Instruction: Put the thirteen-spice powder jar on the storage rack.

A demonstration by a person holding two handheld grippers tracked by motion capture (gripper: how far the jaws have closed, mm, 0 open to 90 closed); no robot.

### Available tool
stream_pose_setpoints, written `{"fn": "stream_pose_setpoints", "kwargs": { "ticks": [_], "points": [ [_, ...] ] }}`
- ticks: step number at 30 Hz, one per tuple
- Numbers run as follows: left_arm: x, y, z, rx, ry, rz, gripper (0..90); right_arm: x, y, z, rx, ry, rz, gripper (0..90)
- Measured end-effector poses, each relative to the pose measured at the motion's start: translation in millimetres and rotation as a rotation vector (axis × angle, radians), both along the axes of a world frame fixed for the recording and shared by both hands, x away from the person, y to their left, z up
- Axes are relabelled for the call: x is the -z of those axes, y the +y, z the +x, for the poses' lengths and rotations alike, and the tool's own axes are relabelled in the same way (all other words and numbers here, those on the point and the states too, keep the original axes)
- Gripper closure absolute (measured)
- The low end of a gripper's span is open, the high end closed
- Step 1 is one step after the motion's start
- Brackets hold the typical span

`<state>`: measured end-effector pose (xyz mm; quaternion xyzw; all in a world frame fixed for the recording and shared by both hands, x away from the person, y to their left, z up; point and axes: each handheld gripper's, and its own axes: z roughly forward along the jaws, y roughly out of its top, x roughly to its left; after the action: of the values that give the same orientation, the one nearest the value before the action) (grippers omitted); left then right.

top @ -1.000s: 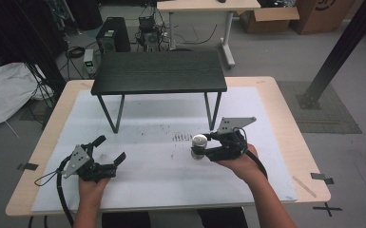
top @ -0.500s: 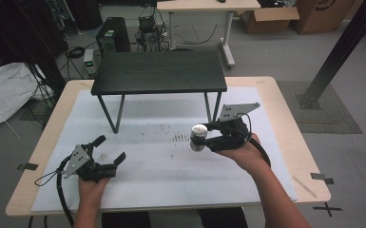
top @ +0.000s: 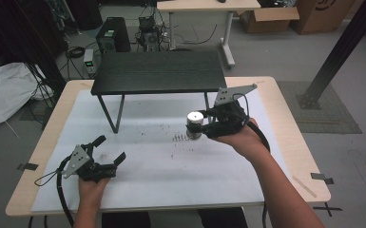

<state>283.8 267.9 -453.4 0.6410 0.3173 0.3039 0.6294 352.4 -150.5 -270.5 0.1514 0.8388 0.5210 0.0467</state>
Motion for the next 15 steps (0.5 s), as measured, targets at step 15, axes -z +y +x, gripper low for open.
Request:
{"fn": "stream_pose_setpoints", "kwargs": {
  "ticks": [15],
  "points": [
    [0.0, -0.1, 0.2, 0.000, 0.003, -0.002, 0.5, -26.9, 0.2, 16.6, 0.012, -0.019, 0.015, 48.8]
  ]
}}
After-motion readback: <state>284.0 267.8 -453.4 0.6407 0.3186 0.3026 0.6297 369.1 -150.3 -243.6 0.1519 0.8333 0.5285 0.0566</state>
